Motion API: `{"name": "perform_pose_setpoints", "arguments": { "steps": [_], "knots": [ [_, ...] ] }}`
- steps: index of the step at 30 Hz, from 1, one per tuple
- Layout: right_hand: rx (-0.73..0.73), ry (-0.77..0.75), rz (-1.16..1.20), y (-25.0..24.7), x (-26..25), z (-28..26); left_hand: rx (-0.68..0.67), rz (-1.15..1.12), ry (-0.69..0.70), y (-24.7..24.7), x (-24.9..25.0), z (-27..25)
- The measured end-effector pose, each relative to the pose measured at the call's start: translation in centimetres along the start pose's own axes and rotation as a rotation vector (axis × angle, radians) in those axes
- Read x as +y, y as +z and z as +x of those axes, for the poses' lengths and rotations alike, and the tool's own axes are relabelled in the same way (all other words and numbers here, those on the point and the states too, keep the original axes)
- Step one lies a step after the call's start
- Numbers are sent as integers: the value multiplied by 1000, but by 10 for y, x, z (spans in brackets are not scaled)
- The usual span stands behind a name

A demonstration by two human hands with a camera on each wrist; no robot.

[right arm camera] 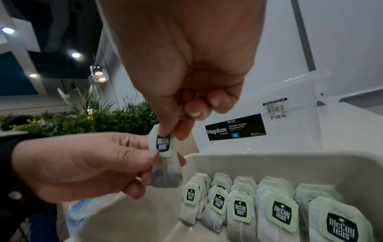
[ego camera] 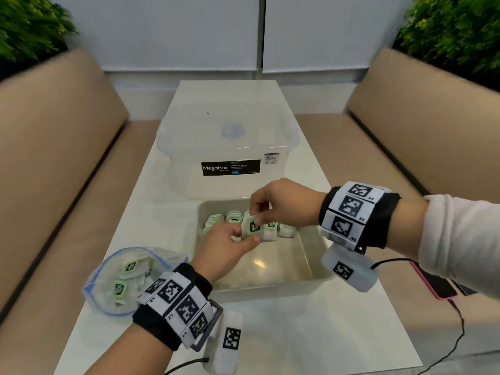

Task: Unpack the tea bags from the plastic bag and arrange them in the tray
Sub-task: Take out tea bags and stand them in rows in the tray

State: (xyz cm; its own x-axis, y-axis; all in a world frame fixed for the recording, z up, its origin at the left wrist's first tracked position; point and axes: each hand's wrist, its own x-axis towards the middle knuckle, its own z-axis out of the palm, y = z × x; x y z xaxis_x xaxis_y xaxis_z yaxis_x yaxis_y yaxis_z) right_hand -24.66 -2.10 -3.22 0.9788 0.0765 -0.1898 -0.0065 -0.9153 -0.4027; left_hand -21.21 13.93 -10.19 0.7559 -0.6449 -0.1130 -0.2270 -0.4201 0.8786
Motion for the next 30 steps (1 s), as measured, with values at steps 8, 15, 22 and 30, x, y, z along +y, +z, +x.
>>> {"name": "perform_pose_setpoints", "arguments": {
  "steps": [8, 15, 22, 30],
  "knots": [
    [34, -4, 91, -7, 3, -3, -13, -90, -42, 5, 5, -2],
    [-45, 168, -128, -5, 29, 8, 50, 117, -31, -19, -14, 1],
    [-184, 332, -394, 8, 57, 30, 166, 402, -61, -50, -29, 5],
    [-315, 375, -547, 20, 67, 51, 153, 404, -95, -57, -43, 6]
  ]
}}
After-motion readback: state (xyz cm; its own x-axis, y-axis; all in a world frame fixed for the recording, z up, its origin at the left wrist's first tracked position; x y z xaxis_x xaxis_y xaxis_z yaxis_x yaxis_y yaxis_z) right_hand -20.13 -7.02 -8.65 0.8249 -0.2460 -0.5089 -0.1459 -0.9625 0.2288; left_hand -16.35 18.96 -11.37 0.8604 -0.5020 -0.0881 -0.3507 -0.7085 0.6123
